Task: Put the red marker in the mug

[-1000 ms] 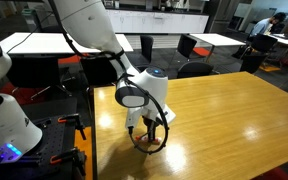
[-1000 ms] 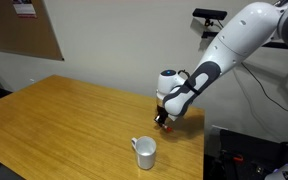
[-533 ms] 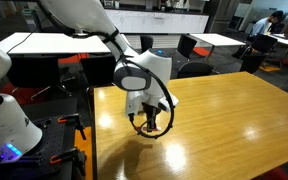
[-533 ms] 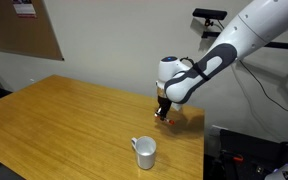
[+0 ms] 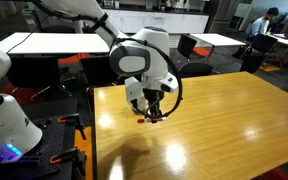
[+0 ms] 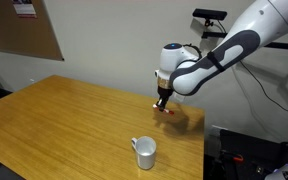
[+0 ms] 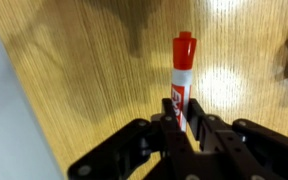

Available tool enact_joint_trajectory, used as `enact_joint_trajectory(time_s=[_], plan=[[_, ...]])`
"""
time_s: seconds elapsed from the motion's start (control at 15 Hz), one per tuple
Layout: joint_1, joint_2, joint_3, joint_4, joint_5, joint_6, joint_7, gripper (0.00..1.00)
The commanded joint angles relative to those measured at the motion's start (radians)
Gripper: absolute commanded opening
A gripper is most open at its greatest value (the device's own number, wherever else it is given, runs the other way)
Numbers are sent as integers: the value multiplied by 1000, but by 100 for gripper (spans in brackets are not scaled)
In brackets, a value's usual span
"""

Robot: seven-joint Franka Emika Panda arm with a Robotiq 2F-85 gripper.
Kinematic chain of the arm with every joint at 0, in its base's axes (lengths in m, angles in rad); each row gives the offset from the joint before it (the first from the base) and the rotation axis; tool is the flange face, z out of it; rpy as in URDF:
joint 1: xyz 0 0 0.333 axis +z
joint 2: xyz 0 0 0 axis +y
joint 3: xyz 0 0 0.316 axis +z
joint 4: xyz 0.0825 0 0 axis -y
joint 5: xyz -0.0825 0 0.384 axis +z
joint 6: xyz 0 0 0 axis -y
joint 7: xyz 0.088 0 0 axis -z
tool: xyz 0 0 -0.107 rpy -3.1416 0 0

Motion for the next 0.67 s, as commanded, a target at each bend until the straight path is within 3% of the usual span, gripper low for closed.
enact_joint_trajectory(time_s=[0.0, 0.33, 0.6], plan=[[36, -69, -16, -39, -139, 25, 91, 5], [64, -93, -20, -37, -422, 97, 345, 5], [71, -96, -36, -6, -770, 164, 682, 5]])
